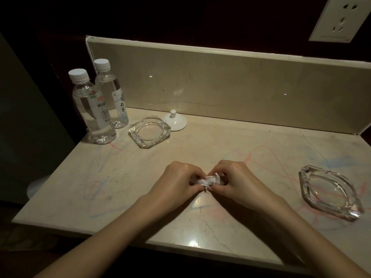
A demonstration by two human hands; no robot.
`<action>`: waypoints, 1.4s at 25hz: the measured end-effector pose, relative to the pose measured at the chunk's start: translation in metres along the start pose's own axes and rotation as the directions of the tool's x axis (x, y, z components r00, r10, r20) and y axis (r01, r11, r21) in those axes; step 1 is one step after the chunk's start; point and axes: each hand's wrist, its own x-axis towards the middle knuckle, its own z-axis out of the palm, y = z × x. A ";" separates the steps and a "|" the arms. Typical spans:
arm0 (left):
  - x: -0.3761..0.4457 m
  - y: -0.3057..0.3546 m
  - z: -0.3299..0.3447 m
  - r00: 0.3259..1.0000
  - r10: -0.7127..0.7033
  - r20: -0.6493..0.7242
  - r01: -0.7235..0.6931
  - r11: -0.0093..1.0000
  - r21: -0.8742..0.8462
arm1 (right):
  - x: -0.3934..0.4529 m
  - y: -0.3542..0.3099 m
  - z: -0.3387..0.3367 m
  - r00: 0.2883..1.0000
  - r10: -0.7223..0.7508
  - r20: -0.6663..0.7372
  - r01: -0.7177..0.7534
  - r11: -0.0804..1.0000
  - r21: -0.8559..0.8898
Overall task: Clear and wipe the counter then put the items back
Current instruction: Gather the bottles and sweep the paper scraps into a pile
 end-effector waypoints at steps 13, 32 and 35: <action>0.023 -0.004 -0.033 0.998 -0.040 -0.047 0.035 0.993 -0.109 | 0.026 -0.021 -0.013 0.995 0.060 -0.075 -0.059 0.998 0.018; -0.277 -0.065 -0.097 0.811 -0.510 -0.287 0.478 0.860 -0.177 | -0.013 -0.227 0.148 0.863 -0.436 0.256 0.416 0.900 0.132; -0.345 -0.086 -0.075 0.727 -0.641 -0.247 0.615 0.768 -0.181 | -0.033 -0.250 0.213 0.799 -0.467 0.380 0.426 0.884 0.190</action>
